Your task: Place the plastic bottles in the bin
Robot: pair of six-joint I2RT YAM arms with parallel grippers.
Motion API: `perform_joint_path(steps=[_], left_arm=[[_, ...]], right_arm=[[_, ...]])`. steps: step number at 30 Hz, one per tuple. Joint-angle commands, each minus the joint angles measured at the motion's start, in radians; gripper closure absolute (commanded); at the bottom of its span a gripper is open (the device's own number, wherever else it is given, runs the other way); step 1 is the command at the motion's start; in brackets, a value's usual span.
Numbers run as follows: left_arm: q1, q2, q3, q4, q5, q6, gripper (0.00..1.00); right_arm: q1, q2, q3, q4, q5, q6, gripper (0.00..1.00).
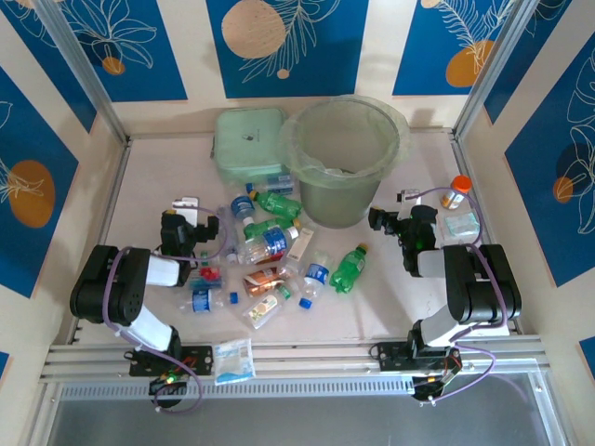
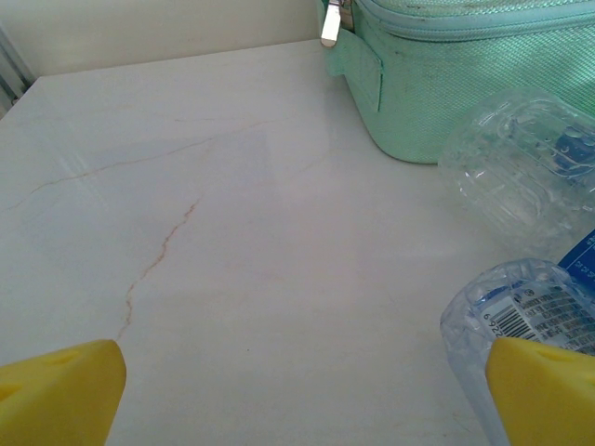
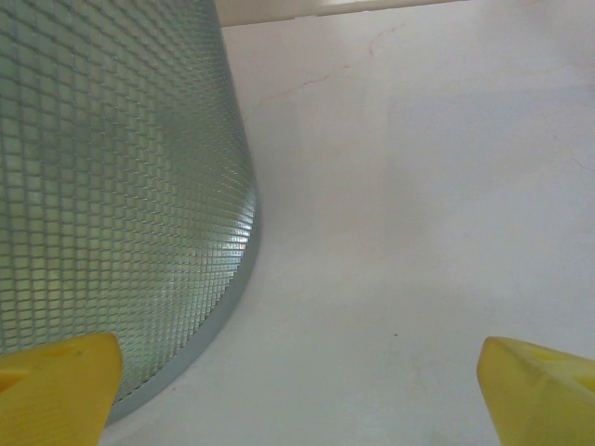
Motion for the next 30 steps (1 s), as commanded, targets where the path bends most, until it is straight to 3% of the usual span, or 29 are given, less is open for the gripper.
perform_joint_path(steps=[1,4,5,8,9,10,12,16,18,21,24,30], left_arm=[[0.000,-0.114,0.072,-0.184,-0.104,-0.014,0.01],[-0.013,-0.243,0.267,-0.563,-0.363,-0.130,0.01],[-0.013,-0.292,0.320,-0.679,-0.377,-0.206,0.01],[-0.023,-0.445,0.456,-0.975,-0.322,-0.407,0.01],[-0.027,-0.483,0.479,-1.030,-0.264,-0.461,0.02],[-0.045,-0.513,0.495,-1.068,-0.216,-0.492,0.04],[-0.115,-0.547,0.531,-1.152,-0.181,-0.513,0.05],[-0.344,-0.556,0.567,-1.275,-0.172,-0.504,0.08],[-0.435,-0.550,0.560,-1.280,-0.146,-0.529,0.09],[-0.528,-0.511,0.555,-1.254,-0.067,-0.573,0.14],[-0.595,-0.453,0.596,-1.260,-0.028,-0.544,0.20],[-0.636,-0.408,0.636,-1.286,0.026,-0.546,0.24]], right_arm=[[0.047,-0.137,0.081,-0.210,0.216,0.032,0.01],[0.071,-0.375,0.310,-0.807,0.307,0.223,0.01],[0.069,-0.437,0.353,-0.925,0.304,0.326,0.01],[0.046,-0.612,0.284,-1.068,0.296,0.632,0.01],[0.005,-0.670,0.239,-1.107,0.239,0.735,0.01],[-0.043,-0.712,0.201,-1.115,0.119,0.747,0.01],[-0.039,-0.710,0.243,-1.312,0.102,0.773,0.01],[0.246,-0.578,0.455,-1.771,0.400,0.887,0.01],[0.415,-0.544,0.515,-1.901,0.510,0.986,0.01],[0.615,-0.539,0.529,-1.906,0.521,1.037,0.01],[0.661,-0.445,0.549,-1.857,0.352,1.017,0.07],[0.700,-0.299,0.564,-1.801,0.261,1.044,0.12]])
